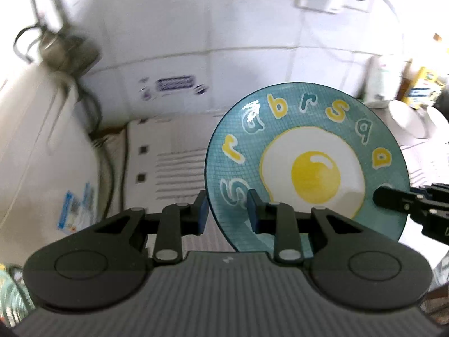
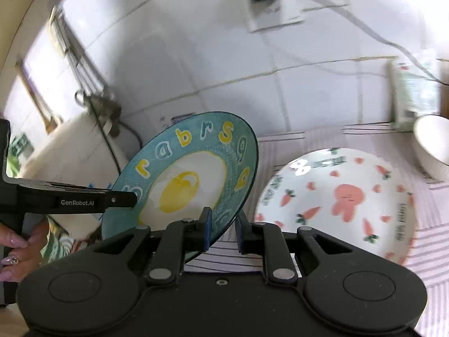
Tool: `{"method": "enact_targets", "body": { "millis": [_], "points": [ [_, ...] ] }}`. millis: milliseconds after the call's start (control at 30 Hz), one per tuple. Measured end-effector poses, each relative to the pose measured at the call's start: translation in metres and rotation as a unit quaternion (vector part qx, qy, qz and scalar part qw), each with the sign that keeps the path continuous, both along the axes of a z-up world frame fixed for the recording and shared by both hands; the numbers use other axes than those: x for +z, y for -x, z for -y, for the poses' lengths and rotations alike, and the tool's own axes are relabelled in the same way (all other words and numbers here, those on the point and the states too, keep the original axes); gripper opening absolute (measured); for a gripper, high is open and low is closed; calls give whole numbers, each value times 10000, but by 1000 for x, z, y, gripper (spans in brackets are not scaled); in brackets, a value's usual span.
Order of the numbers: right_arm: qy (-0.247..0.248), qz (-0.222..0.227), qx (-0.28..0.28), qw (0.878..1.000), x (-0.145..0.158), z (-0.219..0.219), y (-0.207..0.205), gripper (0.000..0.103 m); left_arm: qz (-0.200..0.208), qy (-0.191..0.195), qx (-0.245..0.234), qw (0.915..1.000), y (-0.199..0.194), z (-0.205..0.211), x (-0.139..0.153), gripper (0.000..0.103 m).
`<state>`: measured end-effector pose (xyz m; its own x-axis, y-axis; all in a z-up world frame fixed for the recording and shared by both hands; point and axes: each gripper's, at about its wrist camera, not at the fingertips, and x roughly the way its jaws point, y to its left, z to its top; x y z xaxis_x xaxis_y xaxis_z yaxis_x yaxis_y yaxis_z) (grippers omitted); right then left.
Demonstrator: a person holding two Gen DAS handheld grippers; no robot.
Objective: Organize plates and bowls
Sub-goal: 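Lift the egg-print plate with both grippers over the bunny plate stack, then lower the egg-print plate onto the bunny plate stack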
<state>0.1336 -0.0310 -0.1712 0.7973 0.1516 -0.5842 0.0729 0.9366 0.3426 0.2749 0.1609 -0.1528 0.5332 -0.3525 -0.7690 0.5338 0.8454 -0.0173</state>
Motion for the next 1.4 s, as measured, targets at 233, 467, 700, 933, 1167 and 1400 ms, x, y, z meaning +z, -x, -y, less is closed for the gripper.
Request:
{"method": "enact_targets", "body": {
  "millis": [233, 467, 700, 933, 1167, 1400],
  "points": [
    [45, 25, -481, 9988, 10, 35, 30, 22, -160, -3, -585, 9982, 6, 49, -1, 27],
    [46, 106, -569, 9983, 2, 62, 56, 23, -780, 102, -571, 9953, 3, 80, -31, 27],
    [9, -24, -840, 9965, -14, 79, 57, 23, -964, -131, -609, 9934, 0, 107, -48, 27],
    [-379, -197, -976, 9943, -36, 99, 52, 23, -1088, -544, -683, 9902, -4, 127, -57, 28],
    [-404, -348, -1092, 9926, -41, 108, 42, 23, -1151, -877, -781, 9864, -8, 144, -60, 29],
    [-142, -680, -1256, 9896, -43, 106, 32, 22, -1142, -1231, -1003, 9807, -8, 159, -64, 28]
  ]
}}
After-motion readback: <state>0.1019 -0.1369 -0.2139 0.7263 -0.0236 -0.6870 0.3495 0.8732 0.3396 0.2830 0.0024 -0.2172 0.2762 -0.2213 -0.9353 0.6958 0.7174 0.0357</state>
